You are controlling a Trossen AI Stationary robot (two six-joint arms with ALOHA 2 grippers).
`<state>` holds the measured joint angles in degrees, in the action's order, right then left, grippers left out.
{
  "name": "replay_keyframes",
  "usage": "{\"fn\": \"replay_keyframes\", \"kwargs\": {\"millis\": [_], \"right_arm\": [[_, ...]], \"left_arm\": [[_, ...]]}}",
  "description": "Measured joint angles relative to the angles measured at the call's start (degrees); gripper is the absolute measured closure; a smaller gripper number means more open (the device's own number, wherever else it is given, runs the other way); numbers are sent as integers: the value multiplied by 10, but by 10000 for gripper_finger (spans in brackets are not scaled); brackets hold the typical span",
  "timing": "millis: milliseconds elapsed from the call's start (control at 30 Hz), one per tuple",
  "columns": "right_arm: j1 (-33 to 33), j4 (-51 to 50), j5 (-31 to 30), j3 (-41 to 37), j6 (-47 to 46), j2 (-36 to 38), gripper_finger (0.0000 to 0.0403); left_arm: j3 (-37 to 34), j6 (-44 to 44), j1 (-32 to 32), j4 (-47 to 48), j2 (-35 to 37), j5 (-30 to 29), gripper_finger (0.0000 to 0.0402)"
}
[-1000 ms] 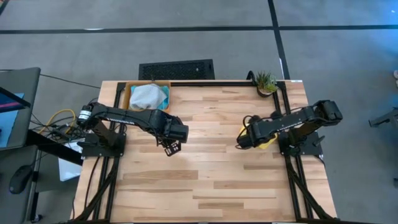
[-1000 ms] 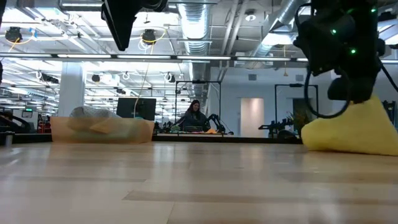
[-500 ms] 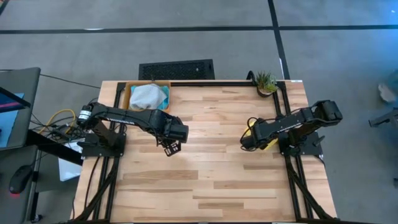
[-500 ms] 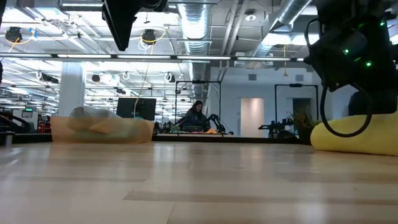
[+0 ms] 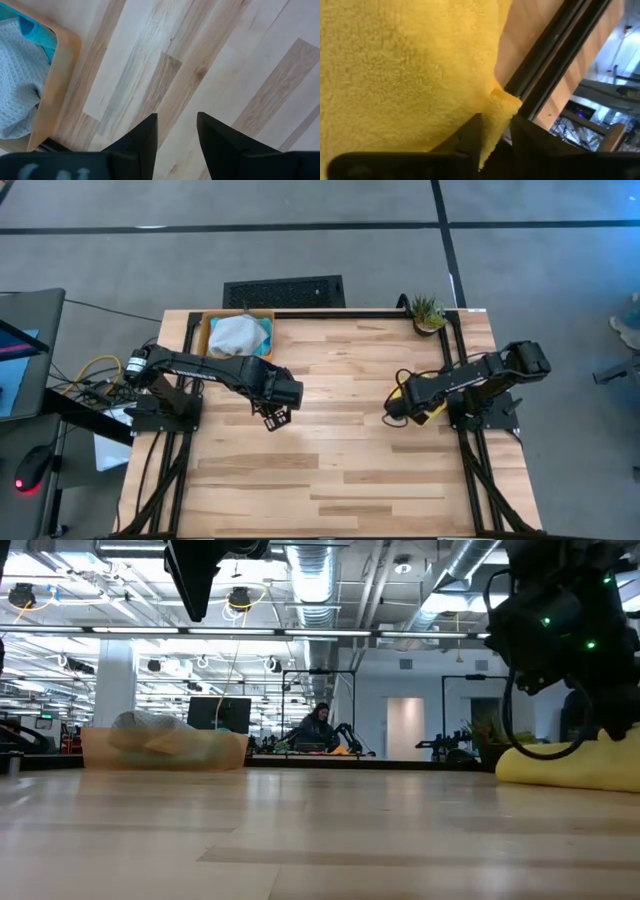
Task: Fold microfiber towels
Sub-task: Fold the yellow microfiber towel, then put the yellow microfiber towel into the orange bin
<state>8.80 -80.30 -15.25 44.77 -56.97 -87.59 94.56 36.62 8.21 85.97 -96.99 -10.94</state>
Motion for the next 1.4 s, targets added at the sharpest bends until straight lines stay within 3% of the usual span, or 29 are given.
{"fn": "replay_keyframes", "kwargs": {"millis": [200, 367, 467, 733, 1067, 1400], "right_arm": [[0, 6, 6, 7, 0, 0, 209], [0, -25, 10, 29, -31, 0, 183], [2, -4, 10, 38, -18, 0, 179], [-19, 166, 35, 24, 73, 0, 184], [-109, 169, 72, -12, 76, 0, 187], [-157, 253, 119, -58, 125, 3, 187]], "left_arm": [[0, 0, 0, 0, 0, 0, 271], [0, 0, 0, 0, 0, 0, 271], [0, 0, 0, 0, 0, 0, 271], [0, -14, 0, 0, 0, 0, 271], [0, -15, 0, 0, 0, 0, 271], [0, -15, 0, 0, 0, 0, 271]]}}
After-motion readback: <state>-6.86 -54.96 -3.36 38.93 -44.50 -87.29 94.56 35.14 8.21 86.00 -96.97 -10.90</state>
